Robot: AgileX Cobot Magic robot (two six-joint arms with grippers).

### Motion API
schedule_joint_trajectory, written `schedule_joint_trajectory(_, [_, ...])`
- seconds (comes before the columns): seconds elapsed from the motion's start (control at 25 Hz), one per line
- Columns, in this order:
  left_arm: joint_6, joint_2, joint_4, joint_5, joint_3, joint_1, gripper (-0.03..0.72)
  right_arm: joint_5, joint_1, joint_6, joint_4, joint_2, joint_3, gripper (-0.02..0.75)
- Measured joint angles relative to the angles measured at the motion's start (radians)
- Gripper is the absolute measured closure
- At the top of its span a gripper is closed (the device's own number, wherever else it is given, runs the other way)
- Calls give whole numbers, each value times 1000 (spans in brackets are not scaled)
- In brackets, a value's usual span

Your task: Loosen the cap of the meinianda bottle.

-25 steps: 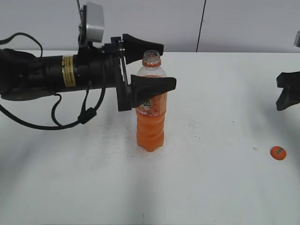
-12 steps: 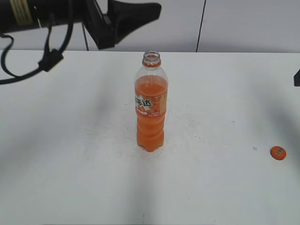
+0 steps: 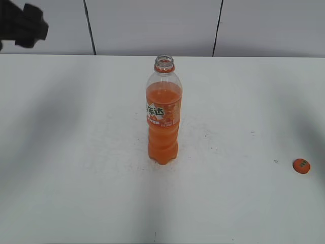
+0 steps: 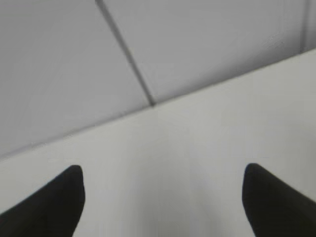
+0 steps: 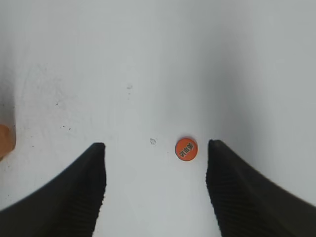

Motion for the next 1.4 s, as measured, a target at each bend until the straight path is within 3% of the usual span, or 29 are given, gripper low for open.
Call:
schedule_joint_trajectory(0.2, [419,0,-550,271,-40,4,99,76,0,-12,0,-5,-4,258])
schedule_joint_trajectory(0.24, [469,0,-629,310,-52,11,99,103,0,-16,-1,-5,-6,258])
schedule_joint_trajectory(0.36, [525,14,-735,429,-100,64,99,196,0,-46,-1,-5,-7,258])
schedule_joint_trajectory(0.56, [539,87,-807,680,-137,201,101,350,0,-73,-7,-7,-7,258])
schedule_joint_trajectory(0.84, [562,25,-810,850,-130,217,101,379,0,-78,-28,-68,8,258])
schedule_joint_trajectory(1.4, [631,-794,-772,829,228,217,103,388,0,-79,-61,-776,346,258])
